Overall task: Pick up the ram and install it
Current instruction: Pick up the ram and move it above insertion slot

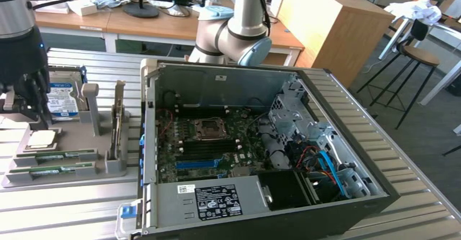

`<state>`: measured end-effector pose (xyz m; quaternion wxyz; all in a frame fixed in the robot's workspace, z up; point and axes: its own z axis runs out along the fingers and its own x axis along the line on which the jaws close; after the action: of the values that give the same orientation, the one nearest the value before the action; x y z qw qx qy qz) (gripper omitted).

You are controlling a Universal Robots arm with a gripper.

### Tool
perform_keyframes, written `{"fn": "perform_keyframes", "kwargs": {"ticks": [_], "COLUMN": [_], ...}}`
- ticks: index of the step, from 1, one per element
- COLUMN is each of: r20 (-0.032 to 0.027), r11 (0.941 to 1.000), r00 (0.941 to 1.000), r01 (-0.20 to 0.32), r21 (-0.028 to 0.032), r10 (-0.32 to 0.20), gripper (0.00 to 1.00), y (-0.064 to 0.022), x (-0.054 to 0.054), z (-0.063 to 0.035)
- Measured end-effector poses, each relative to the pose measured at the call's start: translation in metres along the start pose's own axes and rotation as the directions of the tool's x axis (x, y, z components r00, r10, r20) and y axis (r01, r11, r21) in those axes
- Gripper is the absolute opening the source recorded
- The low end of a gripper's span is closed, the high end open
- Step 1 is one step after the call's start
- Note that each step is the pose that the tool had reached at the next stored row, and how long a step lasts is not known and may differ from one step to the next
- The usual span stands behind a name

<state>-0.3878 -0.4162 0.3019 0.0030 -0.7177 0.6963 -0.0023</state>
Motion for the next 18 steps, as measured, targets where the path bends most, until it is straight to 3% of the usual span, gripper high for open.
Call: {"fn": "perform_keyframes", "kwargs": {"ticks": [18], "r20": [-0.0001], "r11": [1.0000], "r00": [1.0000], "r01": [0.000], "r21": [-0.0003], "r10": [0.000], "gripper": [0.30], "y": [0.0001], "x": [0.0000], "z": [0.0106]}}
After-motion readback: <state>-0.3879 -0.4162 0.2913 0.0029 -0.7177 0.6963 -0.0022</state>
